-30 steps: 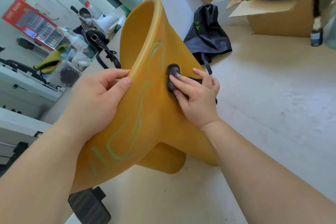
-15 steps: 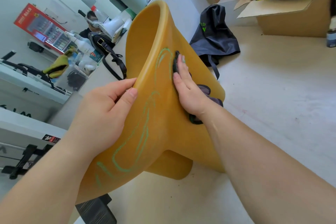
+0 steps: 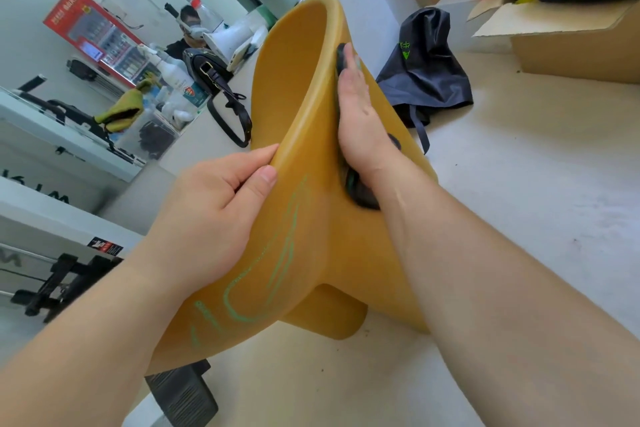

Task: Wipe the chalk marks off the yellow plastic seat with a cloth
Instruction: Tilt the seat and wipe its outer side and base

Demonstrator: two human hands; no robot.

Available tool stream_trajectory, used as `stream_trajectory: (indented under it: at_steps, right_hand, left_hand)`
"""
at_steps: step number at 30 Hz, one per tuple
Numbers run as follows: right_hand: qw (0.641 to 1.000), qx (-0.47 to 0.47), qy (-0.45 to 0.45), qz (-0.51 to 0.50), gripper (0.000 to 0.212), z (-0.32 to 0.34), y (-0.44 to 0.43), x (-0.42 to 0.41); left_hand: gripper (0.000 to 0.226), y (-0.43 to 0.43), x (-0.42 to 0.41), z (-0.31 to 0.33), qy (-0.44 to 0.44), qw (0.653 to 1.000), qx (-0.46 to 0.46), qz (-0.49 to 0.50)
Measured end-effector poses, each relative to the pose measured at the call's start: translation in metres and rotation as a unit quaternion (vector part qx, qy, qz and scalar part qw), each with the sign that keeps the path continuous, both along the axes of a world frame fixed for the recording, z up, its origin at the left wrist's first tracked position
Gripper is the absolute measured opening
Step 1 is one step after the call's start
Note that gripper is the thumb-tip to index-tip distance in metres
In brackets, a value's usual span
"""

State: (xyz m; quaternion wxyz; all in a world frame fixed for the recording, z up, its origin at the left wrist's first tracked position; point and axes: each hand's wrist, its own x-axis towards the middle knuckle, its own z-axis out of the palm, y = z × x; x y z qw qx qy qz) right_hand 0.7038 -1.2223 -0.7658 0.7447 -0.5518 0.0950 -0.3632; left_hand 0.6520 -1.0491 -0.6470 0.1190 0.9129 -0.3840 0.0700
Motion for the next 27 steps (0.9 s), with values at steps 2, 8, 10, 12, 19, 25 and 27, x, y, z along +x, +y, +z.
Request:
stream_trajectory:
  at_steps: [2, 8, 10, 12, 19, 25, 27]
  right_hand:
    - [1.000, 0.016, 0.011, -0.001, 0.064, 0.001, -0.001, -0.001]
    - [0.998, -0.056, 0.011, -0.040, 0.057, -0.010, 0.138, -0.080]
    - [0.998, -0.058, 0.013, -0.030, 0.054, -0.015, 0.159, -0.092]
    - [0.997, -0.049, 0.041, -0.053, 0.051, -0.014, 0.133, -0.074]
    - [0.998, 0.034, 0.042, -0.020, 0.059, 0.019, 0.008, -0.011]
    - [0.996, -0.082, 0.027, -0.017, 0.062, -0.007, 0.147, -0.096]
    - [0.995, -0.098, 0.015, -0.004, 0.058, -0.014, 0.153, -0.103]
  left_hand:
    - [0.035, 0.001, 0.000, 0.000, 0.000, 1.000, 0.001, -0.001]
    - [0.036, 0.002, 0.004, 0.002, 0.001, 1.000, 0.012, -0.029]
    - [0.036, 0.001, 0.005, 0.002, 0.012, 1.000, 0.012, -0.024]
    - [0.036, 0.002, 0.003, 0.002, 0.018, 0.999, 0.001, -0.031]
    - [0.035, 0.002, 0.001, 0.002, 0.009, 1.000, 0.005, -0.019]
    - [0.033, 0.003, 0.004, 0.002, 0.017, 0.998, -0.008, -0.055]
    - [0.034, 0.002, 0.003, 0.003, 0.015, 0.998, -0.009, -0.053]
